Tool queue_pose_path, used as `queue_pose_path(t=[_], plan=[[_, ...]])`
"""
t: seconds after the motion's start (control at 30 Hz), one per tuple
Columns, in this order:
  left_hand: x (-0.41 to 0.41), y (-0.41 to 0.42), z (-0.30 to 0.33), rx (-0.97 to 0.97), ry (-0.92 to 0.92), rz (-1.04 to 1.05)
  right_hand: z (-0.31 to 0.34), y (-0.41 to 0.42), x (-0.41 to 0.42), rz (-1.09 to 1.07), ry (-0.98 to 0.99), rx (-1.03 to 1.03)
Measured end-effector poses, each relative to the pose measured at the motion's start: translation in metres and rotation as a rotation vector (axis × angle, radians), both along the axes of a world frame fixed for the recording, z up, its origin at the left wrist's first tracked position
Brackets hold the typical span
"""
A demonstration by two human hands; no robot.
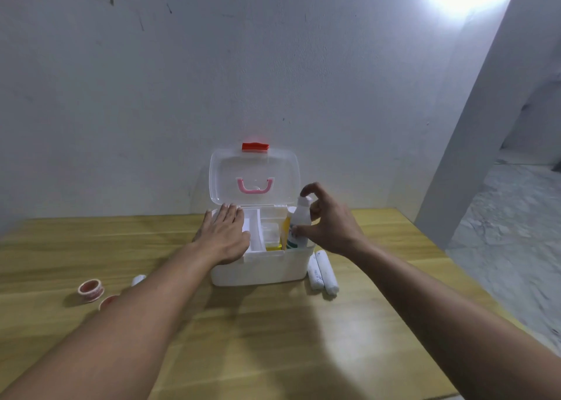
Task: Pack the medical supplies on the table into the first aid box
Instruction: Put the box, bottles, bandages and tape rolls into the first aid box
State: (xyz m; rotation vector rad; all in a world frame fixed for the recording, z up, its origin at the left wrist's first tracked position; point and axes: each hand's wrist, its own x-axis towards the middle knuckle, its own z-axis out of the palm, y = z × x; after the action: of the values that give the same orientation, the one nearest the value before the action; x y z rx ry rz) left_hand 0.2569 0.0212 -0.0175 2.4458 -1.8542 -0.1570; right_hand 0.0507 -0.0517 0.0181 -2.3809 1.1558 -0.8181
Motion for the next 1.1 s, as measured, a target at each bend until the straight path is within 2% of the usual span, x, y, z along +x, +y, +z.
queue_pose_path(t=[0.23,0.5,0.57,0.63,0.67,0.73,0.83,0.9,1.1], plan=[[-0.002,0.000,-0.006,0.001,-0.042,0.008,-0.009,-0.006,0.009,-0.041,0.028,-0.051],[-0.003,-0.001,-0.006,0.003,-0.064,0.014,-0.007,-0.010,0.009,0.001,0.021,0.015],[-0.003,-0.001,-0.007,0.001,-0.067,0.014,-0.006,-0.013,0.006,-0.022,-0.074,0.047],[-0.003,-0.002,-0.007,-0.003,-0.070,0.015,-0.007,-0.016,0.001,-0.146,-0.208,0.058],[-0.003,-0.001,-0.007,-0.003,-0.073,0.016,-0.008,-0.018,-0.003,-0.228,-0.203,0.066],[-0.004,-0.001,-0.006,-0.005,-0.075,0.014,-0.012,-0.020,-0.011,-0.330,-0.004,0.162],[-0.004,-0.001,-0.006,-0.007,-0.075,0.013,-0.022,-0.017,-0.015,-0.245,0.312,0.545],[-0.003,-0.002,-0.007,-0.007,-0.079,0.014,-0.026,-0.015,-0.016,-0.171,0.368,0.709],[-0.004,-0.002,-0.007,-0.001,-0.079,0.019,-0.026,-0.017,-0.011,-0.060,0.461,0.794]])
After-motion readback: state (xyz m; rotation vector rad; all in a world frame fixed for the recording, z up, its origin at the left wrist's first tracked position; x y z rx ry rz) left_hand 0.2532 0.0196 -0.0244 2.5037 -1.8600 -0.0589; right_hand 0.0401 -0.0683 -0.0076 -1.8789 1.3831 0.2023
